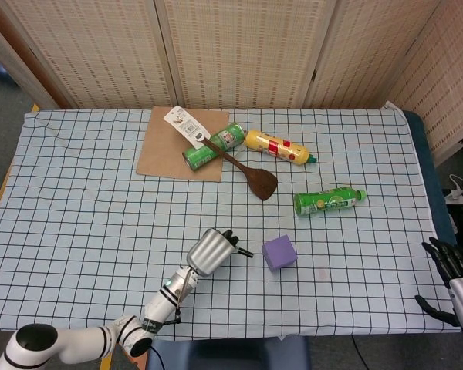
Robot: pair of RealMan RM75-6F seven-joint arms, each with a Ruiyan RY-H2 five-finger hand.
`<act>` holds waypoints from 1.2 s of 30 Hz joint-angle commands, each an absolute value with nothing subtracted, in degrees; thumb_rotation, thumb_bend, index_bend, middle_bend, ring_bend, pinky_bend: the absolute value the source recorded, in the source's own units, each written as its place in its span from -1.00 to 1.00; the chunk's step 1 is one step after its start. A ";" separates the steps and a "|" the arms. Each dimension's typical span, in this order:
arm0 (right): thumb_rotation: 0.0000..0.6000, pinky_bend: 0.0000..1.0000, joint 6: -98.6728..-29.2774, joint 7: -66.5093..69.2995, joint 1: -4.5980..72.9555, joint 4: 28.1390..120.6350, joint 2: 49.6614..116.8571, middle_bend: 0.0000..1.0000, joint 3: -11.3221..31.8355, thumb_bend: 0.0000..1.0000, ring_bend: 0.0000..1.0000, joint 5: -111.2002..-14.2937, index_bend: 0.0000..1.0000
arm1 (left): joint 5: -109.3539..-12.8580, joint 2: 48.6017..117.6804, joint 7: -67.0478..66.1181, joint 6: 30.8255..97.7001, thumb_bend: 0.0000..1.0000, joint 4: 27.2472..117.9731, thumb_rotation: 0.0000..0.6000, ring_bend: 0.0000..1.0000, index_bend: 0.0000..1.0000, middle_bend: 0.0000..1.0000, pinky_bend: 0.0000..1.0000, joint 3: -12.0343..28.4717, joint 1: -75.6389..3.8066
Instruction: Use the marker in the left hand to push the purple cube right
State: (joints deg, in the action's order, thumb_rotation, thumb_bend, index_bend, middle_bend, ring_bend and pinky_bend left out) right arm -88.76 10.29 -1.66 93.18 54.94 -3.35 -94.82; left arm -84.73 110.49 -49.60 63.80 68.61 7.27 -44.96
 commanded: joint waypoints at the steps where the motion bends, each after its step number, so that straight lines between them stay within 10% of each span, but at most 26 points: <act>1: 1.00 -1.00 -88.13 9.12 -1.34 93.52 55.32 -1.00 -3.41 -0.73 -1.00 -95.05 -1.00 | -86.47 103.86 -50.00 68.27 0.16 74.00 1.00 0.64 0.66 0.63 1.00 1.83 -39.45; 16: 1.00 -1.00 -85.52 4.23 0.26 94.84 57.09 -1.00 -2.74 -0.73 -1.00 -94.31 -1.00 | -86.98 92.45 -41.82 79.79 0.13 68.96 1.00 0.64 0.51 0.49 1.00 -5.84 -24.36; 36: 1.00 -1.00 -87.34 3.14 -0.43 94.98 57.75 -1.00 -2.13 -0.73 -1.00 -93.44 -1.00 | -85.67 92.19 -40.95 77.47 -0.17 70.49 1.00 0.28 -0.57 -0.46 0.66 -4.77 -20.34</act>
State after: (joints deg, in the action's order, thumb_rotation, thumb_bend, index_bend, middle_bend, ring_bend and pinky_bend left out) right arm -87.27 3.11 -0.35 95.02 57.73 -2.16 -93.43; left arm -85.81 92.93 -40.17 77.65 69.18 -4.90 -20.72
